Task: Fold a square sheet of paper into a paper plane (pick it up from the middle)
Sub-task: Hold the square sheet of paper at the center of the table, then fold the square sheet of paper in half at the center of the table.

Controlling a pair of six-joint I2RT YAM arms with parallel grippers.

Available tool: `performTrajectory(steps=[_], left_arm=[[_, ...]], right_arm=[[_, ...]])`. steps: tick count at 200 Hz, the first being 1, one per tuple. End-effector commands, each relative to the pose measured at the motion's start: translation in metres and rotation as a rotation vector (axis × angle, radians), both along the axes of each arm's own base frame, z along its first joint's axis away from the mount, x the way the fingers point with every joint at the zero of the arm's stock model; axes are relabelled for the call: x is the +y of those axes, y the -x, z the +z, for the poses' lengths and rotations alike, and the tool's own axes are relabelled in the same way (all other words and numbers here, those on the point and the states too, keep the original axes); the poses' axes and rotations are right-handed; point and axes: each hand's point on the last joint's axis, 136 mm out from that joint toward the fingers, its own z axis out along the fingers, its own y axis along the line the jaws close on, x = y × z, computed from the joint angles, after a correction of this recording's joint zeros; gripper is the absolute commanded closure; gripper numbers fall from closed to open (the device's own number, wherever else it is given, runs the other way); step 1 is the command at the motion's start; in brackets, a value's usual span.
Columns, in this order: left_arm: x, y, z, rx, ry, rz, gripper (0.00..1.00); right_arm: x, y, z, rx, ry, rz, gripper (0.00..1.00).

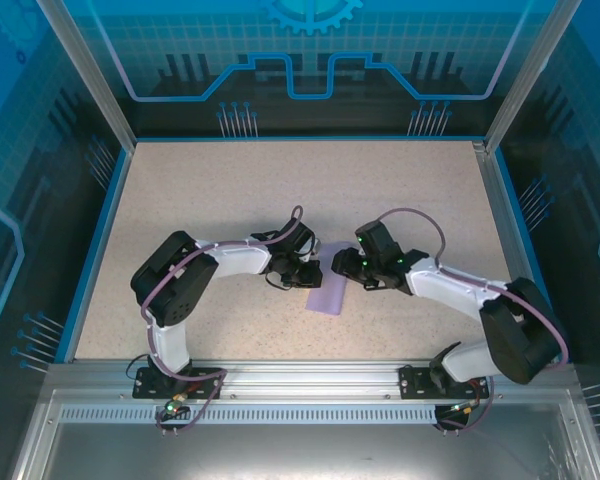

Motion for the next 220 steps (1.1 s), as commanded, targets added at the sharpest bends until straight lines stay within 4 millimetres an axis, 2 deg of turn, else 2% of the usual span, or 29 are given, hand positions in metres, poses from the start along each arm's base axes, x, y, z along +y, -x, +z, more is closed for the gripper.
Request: performTrajectory(steps=[1,40,71,123,220], left_arm=[[0.033,0.022,-0.046,0.068,-0.196,-0.011,0.88],[0.033,0.023,-0.047,0.065,-0.205,-0.018,0.88],[0.034,0.023,-0.044,0.058,-0.215,-0.018,0.88],[0.036,0.025,-0.045,0.057,-0.225,-0.021,0.88],[0.035,0.026,-0.046,0.070,-0.225,-0.025,0.88]], right_arm=[[0.006,0.008,0.002,-0.006,-0.082,0.036,0.61],[0.018,0.002,-0.005,-0.016,-0.204,0.038,0.72],[0.022,-0.007,-0.013,-0.012,-0.206,0.051,0.78],[0.012,-0.010,-0.032,0.024,-0.184,0.055,0.81],[-0.011,0.005,-0.070,0.096,-0.100,0.035,0.81]])
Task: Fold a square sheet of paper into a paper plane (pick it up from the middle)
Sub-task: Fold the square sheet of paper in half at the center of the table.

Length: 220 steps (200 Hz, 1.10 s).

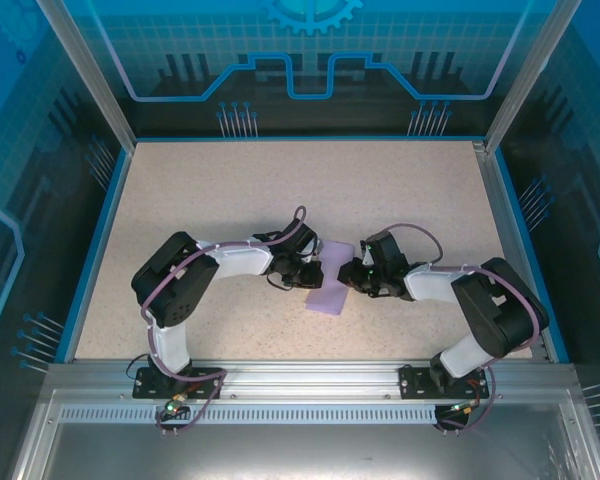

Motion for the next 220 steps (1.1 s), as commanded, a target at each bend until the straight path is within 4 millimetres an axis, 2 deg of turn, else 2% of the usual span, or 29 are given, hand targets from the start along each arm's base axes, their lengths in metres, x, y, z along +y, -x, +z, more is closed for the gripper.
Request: performTrajectory(steps=[1,43,81,95,128,155,187,220], left_arm=[[0.036,0.026,-0.045,0.096,-0.198,-0.004,0.88],[0.039,0.030,-0.049,0.102,-0.210,-0.007,0.88],[0.041,0.032,-0.051,0.105,-0.216,-0.009,0.88],[0.041,0.033,-0.050,0.107,-0.216,-0.012,0.88],[0.039,0.032,-0.047,0.100,-0.216,-0.018,0.88],[0.039,0.032,-0.046,0.096,-0.221,-0.025,0.88],[0.041,0.033,-0.047,0.097,-0.233,-0.028,0.88],[0.041,0.034,-0.043,0.094,-0.224,-0.027,0.88]], right_arm=[[-0.011,0.005,-0.015,0.025,0.035,-0.002,0.81],[-0.016,0.008,-0.017,0.035,0.063,0.005,0.82],[0.001,-0.010,0.024,-0.056,0.010,0.018,0.84],[0.005,-0.017,0.030,-0.068,0.009,0.021,0.85],[0.010,-0.023,0.017,-0.045,0.007,0.029,0.87],[0.006,-0.027,0.006,-0.028,0.035,0.027,0.89],[-0.006,-0.028,-0.004,-0.008,0.083,0.018,0.89],[-0.029,-0.022,-0.019,0.026,0.137,-0.008,0.89]])
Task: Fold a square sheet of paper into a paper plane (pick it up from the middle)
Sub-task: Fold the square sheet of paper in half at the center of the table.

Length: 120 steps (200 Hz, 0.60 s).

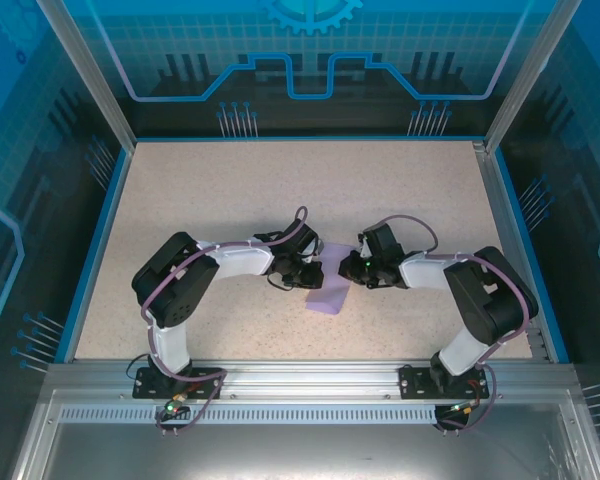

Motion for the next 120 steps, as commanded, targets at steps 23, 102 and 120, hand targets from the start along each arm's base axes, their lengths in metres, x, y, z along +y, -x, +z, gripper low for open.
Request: performTrajectory(steps=[23,102,120], left_arm=[[0.041,0.034,-0.043,0.103,-0.212,-0.022,0.88],[0.040,0.034,-0.046,0.108,-0.213,-0.026,0.88],[0.040,0.034,-0.046,0.107,-0.215,-0.028,0.87]], right_arm=[[-0.036,0.003,-0.018,0.029,0.094,-0.051,0.89],[-0.022,-0.012,0.035,-0.091,0.003,-0.034,0.88],[-0.012,-0.016,0.041,-0.110,-0.022,-0.022,0.88]])
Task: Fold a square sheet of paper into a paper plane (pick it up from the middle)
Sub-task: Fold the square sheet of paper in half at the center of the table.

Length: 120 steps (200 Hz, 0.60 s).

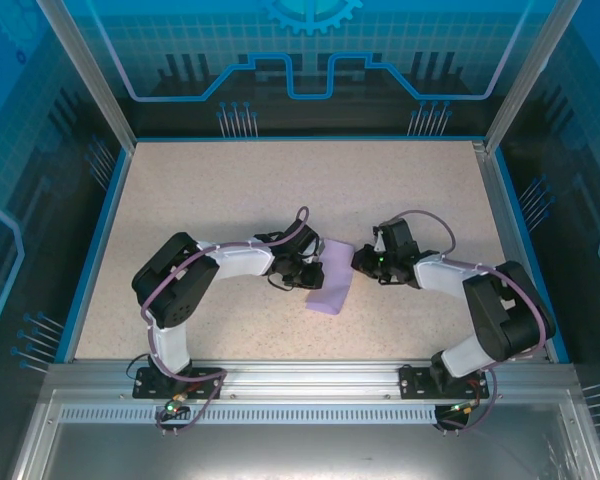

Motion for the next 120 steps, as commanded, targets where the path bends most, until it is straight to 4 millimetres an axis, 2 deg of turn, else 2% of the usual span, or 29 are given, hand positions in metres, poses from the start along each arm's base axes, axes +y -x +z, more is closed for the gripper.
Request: performTrajectory(steps=[1,29,56,120], left_arm=[[0.040,0.034,-0.046,0.123,-0.209,-0.010,0.87],[0.039,0.034,-0.045,0.123,-0.208,-0.013,0.87],[0.039,0.035,-0.045,0.123,-0.211,-0.017,0.87],[0.045,0.036,-0.047,0.119,-0.239,-0.019,0.87]], right_arm=[[0.017,-0.004,0.015,-0.029,-0.040,0.034,0.88],[0.029,-0.009,0.003,-0.008,-0.041,0.059,0.88],[0.033,-0.016,-0.007,-0.010,-0.030,0.065,0.89],[0.004,-0.017,-0.039,0.036,0.075,0.028,0.89]])
